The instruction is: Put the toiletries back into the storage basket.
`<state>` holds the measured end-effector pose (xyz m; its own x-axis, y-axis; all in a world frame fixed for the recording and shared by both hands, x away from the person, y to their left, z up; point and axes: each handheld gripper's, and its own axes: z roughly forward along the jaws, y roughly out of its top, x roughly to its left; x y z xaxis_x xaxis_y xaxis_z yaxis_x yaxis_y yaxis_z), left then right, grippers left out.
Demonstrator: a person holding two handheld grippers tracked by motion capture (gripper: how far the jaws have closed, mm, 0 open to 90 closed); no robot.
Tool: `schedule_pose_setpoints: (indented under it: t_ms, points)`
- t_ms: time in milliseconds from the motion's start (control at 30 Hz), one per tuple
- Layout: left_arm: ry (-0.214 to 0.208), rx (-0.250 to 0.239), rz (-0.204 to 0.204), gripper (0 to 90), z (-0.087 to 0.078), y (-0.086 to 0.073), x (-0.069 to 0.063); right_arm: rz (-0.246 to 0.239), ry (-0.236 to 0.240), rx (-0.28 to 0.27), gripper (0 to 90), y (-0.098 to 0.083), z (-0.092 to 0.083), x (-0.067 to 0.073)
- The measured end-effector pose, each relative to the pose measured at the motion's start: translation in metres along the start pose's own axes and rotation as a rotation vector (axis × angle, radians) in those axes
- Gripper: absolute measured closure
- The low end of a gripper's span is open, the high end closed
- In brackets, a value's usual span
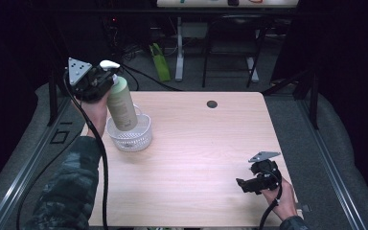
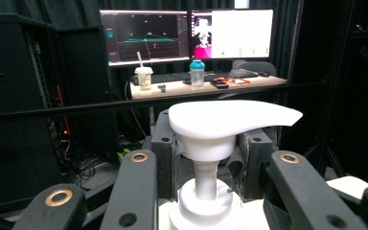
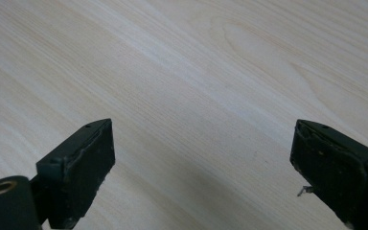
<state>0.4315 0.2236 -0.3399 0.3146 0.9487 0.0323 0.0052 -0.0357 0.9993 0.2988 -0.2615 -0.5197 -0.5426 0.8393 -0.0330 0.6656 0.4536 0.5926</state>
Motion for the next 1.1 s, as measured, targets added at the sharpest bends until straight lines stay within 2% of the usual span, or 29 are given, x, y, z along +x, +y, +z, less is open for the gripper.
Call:
schedule_pose_setpoints:
  t_ms: [200,500,1100]
  points:
    - [0.003,0.012,-0.007,67.0,0.005,-0.005,0.001,0.000,-0.001,0.001,7.4,0.000,0.000,0.000]
    - [0.001,0.037,-0.016,67.0,0.009,-0.021,0.000,-0.003,-0.001,-0.003,7.4,0.000,-0.002,0.001]
    - [-0.003,0.062,-0.032,67.0,0.005,-0.044,0.000,-0.002,0.002,-0.003,7.5,0.000,-0.002,0.002]
